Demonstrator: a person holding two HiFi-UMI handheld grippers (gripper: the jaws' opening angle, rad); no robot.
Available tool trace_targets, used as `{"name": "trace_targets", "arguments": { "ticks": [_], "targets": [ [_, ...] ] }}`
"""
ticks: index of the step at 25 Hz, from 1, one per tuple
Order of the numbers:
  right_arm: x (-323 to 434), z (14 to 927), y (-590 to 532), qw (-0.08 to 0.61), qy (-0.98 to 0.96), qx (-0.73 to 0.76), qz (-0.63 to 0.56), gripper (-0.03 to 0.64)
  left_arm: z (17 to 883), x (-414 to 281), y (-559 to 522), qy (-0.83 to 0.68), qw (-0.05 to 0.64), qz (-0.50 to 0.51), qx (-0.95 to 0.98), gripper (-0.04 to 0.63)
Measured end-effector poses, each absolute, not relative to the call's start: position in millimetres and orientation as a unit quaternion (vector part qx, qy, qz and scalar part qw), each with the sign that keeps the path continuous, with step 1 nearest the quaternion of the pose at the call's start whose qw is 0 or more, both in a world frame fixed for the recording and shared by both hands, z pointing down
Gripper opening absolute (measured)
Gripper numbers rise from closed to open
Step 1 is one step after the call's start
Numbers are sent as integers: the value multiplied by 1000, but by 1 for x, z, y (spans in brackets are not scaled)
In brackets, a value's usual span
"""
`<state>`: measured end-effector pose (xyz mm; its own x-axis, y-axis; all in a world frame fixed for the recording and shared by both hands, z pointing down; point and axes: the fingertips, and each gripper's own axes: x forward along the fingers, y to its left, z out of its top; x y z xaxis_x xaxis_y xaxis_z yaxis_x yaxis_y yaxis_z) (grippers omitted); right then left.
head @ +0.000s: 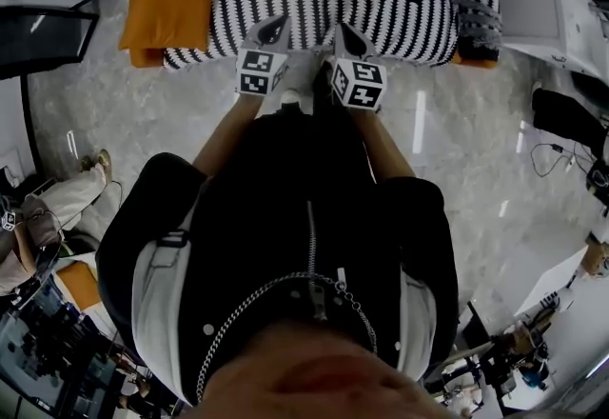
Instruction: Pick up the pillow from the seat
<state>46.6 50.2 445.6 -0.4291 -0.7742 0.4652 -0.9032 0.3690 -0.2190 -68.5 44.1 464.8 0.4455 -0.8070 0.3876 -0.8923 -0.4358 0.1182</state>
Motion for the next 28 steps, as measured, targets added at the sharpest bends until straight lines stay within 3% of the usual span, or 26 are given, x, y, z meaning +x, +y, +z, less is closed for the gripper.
{"name": "trace_targets", "arguments": {
  "ticks": [13,28],
  "targets": [
    [87,437,-61,141,-838,479,219,3,448,-31,-55,-542,141,144,816,9],
    [103,457,-140,169,-866,406,240,3,462,-45,-92,-625,169,161,745,9]
  ]
}}
